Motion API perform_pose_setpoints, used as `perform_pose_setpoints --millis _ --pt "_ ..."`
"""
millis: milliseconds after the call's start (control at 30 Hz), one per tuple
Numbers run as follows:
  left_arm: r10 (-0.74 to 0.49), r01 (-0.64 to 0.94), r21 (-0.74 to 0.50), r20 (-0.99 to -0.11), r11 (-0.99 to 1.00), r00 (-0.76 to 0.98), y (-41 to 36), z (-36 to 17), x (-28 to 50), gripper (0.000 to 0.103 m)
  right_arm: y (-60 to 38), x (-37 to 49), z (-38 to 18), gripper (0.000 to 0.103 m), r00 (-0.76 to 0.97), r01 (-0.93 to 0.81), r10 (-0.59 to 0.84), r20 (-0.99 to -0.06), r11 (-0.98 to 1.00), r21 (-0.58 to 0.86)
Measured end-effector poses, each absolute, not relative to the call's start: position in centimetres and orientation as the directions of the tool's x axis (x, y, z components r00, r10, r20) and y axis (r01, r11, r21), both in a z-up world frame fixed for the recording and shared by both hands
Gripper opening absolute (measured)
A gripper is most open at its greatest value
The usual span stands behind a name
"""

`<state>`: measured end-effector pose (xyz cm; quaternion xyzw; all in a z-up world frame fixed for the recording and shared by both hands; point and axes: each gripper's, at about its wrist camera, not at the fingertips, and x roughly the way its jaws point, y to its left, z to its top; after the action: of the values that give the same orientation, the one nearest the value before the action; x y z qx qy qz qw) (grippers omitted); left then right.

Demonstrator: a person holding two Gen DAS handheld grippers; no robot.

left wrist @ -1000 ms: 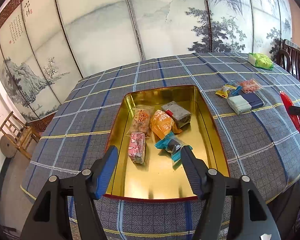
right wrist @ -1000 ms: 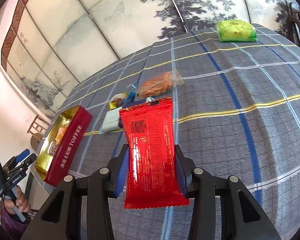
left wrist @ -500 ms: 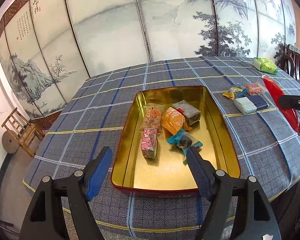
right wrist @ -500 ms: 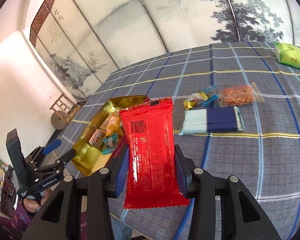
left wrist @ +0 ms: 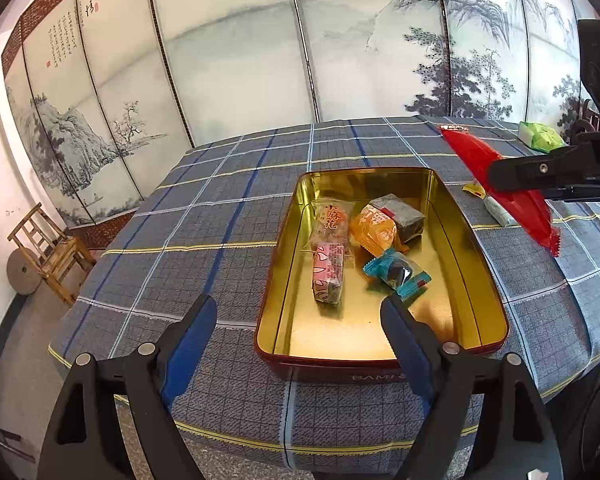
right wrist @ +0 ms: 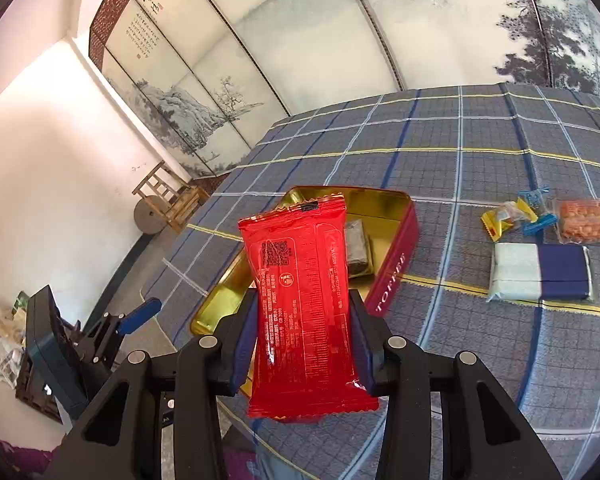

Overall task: Organize snacks
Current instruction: 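Carry the red bag over the gold tin with the right gripper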

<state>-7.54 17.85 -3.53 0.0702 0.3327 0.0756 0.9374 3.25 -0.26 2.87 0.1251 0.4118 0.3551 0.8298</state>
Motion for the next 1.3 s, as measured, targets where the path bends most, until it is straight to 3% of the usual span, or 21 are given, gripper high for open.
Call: perform_pose_setpoints --millis 1300 --pt "0.197 -0.14 0.141 -0.624 0.98 0.756 21.7 -4.5 -8.6 0.082 7.4 5.1 -0.9 0.043 0.297 -0.472 0.678 -0.672 0.716 0.514"
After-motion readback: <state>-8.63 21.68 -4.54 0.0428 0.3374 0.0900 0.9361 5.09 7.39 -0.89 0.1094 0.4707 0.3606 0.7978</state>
